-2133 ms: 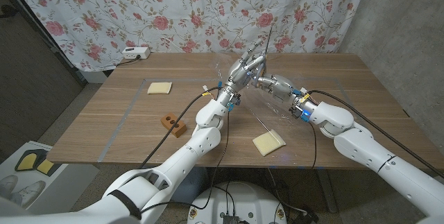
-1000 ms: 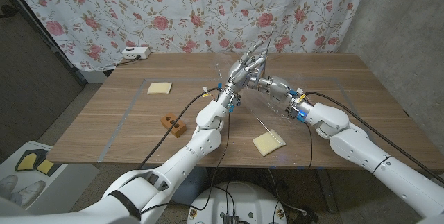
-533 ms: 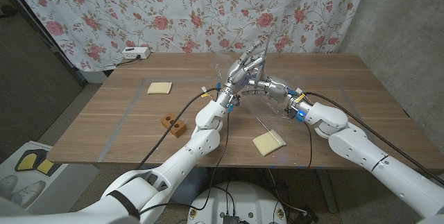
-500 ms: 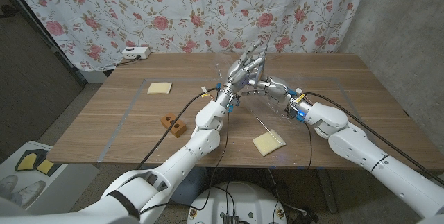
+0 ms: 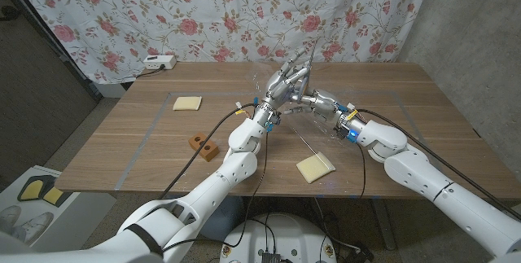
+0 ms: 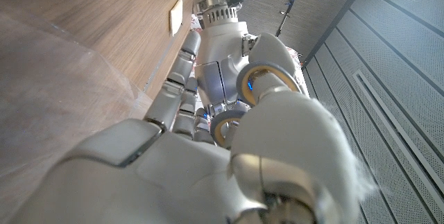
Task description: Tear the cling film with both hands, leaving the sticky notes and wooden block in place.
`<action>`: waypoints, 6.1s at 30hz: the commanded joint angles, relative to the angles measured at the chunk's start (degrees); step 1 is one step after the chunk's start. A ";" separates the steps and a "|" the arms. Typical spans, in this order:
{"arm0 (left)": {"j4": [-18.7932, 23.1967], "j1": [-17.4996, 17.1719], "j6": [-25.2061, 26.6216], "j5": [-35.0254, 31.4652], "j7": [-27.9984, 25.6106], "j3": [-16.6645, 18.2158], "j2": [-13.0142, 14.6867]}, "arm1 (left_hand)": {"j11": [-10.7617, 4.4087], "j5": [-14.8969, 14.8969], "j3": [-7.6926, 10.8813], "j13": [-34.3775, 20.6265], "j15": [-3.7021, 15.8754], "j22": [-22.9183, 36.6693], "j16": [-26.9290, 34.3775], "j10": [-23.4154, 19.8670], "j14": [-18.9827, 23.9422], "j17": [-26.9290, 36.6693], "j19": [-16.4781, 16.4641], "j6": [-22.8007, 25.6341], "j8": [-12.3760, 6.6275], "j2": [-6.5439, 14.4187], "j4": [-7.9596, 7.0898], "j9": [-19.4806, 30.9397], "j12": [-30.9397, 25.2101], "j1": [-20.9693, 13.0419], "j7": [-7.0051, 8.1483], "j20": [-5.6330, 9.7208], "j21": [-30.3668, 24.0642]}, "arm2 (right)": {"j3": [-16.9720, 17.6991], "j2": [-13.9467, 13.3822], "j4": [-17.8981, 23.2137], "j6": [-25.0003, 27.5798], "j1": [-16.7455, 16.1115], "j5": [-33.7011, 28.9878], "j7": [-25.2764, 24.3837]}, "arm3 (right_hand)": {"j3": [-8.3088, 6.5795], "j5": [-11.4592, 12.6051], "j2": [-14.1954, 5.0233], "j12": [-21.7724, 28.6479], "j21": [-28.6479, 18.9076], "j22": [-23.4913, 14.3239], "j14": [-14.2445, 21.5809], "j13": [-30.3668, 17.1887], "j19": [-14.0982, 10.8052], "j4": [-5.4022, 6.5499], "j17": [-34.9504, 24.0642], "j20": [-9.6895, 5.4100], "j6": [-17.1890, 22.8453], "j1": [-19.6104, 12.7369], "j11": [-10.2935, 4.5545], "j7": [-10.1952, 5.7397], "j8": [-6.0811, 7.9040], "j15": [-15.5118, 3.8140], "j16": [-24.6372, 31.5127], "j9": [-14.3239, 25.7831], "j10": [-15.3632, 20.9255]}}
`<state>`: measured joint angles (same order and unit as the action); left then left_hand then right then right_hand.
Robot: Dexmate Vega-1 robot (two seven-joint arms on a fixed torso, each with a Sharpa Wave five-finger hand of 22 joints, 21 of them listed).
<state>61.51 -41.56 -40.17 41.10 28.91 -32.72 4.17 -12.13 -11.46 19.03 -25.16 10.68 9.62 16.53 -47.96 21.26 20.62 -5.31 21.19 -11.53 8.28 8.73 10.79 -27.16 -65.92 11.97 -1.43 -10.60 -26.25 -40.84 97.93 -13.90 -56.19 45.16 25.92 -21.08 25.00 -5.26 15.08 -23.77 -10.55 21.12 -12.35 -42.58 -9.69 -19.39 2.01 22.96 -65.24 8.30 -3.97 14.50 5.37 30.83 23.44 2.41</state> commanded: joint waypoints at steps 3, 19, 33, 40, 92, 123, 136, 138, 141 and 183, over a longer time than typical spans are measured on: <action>-0.17 -0.05 0.42 0.42 0.32 0.19 0.21 | -0.76 -0.17 0.40 -6.88 1.37 0.14 0.33 -0.96 0.72 0.33 0.20 0.40 0.07 1.32 -0.73 0.21 -0.30 -1.40 0.31 0.21 -0.28 | -0.31 0.42 -0.47 1.33 0.73 1.75 2.18 | 0.22 3.46 0.37 4.73 -1.34 -0.52 9.70 -2.00 -1.40 0.35 -3.48 -1.29 -2.64 -0.36 -6.46 1.43 -0.75 -11.78 1.37 0.42 17.30; -0.90 -0.08 0.01 0.96 1.08 0.55 0.01 | -0.75 -0.13 0.36 -7.00 1.30 0.15 0.35 -0.98 0.84 0.51 0.21 0.44 0.24 1.31 -0.81 0.22 -0.39 -1.43 0.32 0.19 -0.29 | 0.17 1.05 0.28 2.39 -0.06 3.67 2.01 | 5.30 10.10 2.13 23.21 -12.27 -6.63 21.19 -16.79 -5.28 0.41 -24.15 -3.17 1.58 0.06 -11.78 2.76 -1.62 -16.51 15.20 0.57 32.15; 0.13 -1.10 0.13 0.95 -0.07 0.92 0.43 | -0.76 0.03 0.20 -7.06 1.52 0.15 0.48 -1.03 0.72 0.84 0.17 0.21 0.43 1.31 -0.73 0.22 -0.45 -1.64 0.34 0.12 -0.31 | 0.56 1.55 0.72 3.13 -0.77 5.48 2.07 | 6.81 13.26 2.41 43.28 -32.98 -18.85 31.31 -39.07 -8.50 0.97 -45.81 -8.12 18.31 -0.46 -14.61 2.59 4.51 -17.94 22.96 7.25 38.18; 0.51 -1.64 0.11 1.08 -0.68 1.12 0.54 | -0.76 0.35 -0.01 -7.18 1.55 0.16 0.63 -1.29 0.66 1.11 0.04 0.32 0.43 1.22 -0.62 0.23 -0.65 -1.76 0.32 0.32 -0.36 | 0.62 1.25 1.24 3.89 -0.71 5.76 2.25 | 6.51 15.14 3.10 47.62 -42.55 -23.14 37.93 -45.79 -12.40 0.97 -51.74 -13.27 22.33 -0.15 -14.87 2.57 8.26 -17.92 29.77 12.13 42.66; 0.23 -2.22 -1.99 -0.74 -2.81 0.88 2.20 | 9.73 -1.83 -17.00 2.96 -7.63 0.52 -5.92 24.01 -12.81 -5.91 1.95 -7.40 1.27 -14.68 -8.56 -0.30 16.11 31.30 0.51 -5.24 -0.34 | 2.41 2.53 -3.19 8.27 0.88 14.63 14.78 | -1.27 19.80 3.70 57.93 -56.87 -24.41 43.55 -57.82 -16.47 0.96 -51.79 -14.46 30.36 2.80 -17.76 4.15 13.15 -17.56 48.18 14.24 50.66; 13.00 -9.03 -4.47 -4.46 -12.24 3.85 9.84 | 7.65 -3.84 -18.40 4.65 -8.21 0.58 -5.79 27.29 -16.52 -6.96 2.74 -7.04 0.57 -13.83 -9.57 -0.29 15.59 32.42 0.60 -5.04 -0.42 | 4.59 3.17 -3.07 14.04 0.69 19.45 15.40 | -4.22 19.65 3.83 57.54 -58.44 -21.08 42.41 -56.95 -15.80 1.04 -51.69 -14.49 29.97 4.47 -17.50 4.20 13.54 -17.47 51.51 13.87 50.57; 18.26 -11.08 -4.09 -6.01 -15.53 6.01 13.74 | 7.31 -4.16 -18.34 4.96 -8.00 0.57 -5.63 27.14 -16.56 -7.26 2.67 -7.15 0.64 -13.39 -9.46 -0.30 15.33 31.89 0.62 -4.76 -0.48 | 5.55 3.07 -2.16 16.64 0.32 22.05 15.36 | -4.92 19.44 3.86 56.27 -58.93 -19.70 42.11 -55.27 -16.08 1.03 -51.67 -14.50 29.78 5.04 -17.40 4.29 13.65 -17.46 52.21 13.79 50.96; 19.12 -11.59 -3.89 -6.26 -16.35 6.48 14.36 | 7.29 -4.19 -18.33 4.99 -8.01 0.57 -5.63 27.10 -16.58 -7.29 2.67 -7.17 0.65 -13.34 -9.45 -0.30 15.29 31.84 0.62 -4.81 -0.49 | 5.66 3.03 -2.05 17.32 0.28 22.70 15.63 | -5.11 19.36 3.86 56.67 -58.84 -19.08 42.05 -56.26 -15.89 1.04 -51.65 -14.50 29.83 5.21 -17.45 4.20 13.66 -17.47 52.40 13.66 50.71; 20.57 -12.39 -3.59 -6.91 -17.68 7.18 15.37 | 7.27 -4.24 -18.32 5.04 -8.01 0.57 -5.61 27.07 -16.60 -7.34 2.58 -7.20 0.66 -13.25 -9.44 -0.30 15.25 31.75 0.62 -4.74 -0.53 | 5.96 2.71 -1.44 18.06 0.04 23.23 15.56 | -5.27 19.31 3.88 56.16 -58.76 -18.56 41.97 -55.53 -15.75 1.01 -51.65 -14.50 29.85 5.31 -17.40 4.21 13.63 -17.46 52.54 13.50 50.90; 42.75 -30.04 6.20 -16.69 -35.06 20.39 28.82 | 7.07 -4.71 -18.18 5.82 -8.35 0.56 -5.39 27.07 -16.85 -8.02 2.44 -7.50 0.75 -12.11 -9.22 -0.31 14.87 30.56 0.60 -4.84 -0.59 | 10.12 -2.22 4.56 22.50 -4.31 26.61 13.03 | -1.92 4.40 6.37 55.99 -62.49 -13.26 41.29 -57.06 -15.60 3.21 -51.58 -14.39 29.52 15.56 -17.70 3.51 13.29 -17.33 55.28 11.23 51.15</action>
<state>103.49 -69.37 -35.46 24.26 -5.02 -13.21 32.28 -4.93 -15.91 0.78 -19.39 2.36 10.00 10.65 -20.66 4.60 12.51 -2.76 13.71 -10.64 -4.36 -0.79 10.41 -11.69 -35.29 12.48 -6.24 -10.86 -16.25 -42.57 101.92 8.50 -60.40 72.20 38.66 -23.83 31.79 0.51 70.45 -85.85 -23.92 62.55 -68.92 -58.50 -6.84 -70.82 -9.42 51.88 -51.13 10.55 -0.56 27.39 -11.22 85.62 34.46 29.64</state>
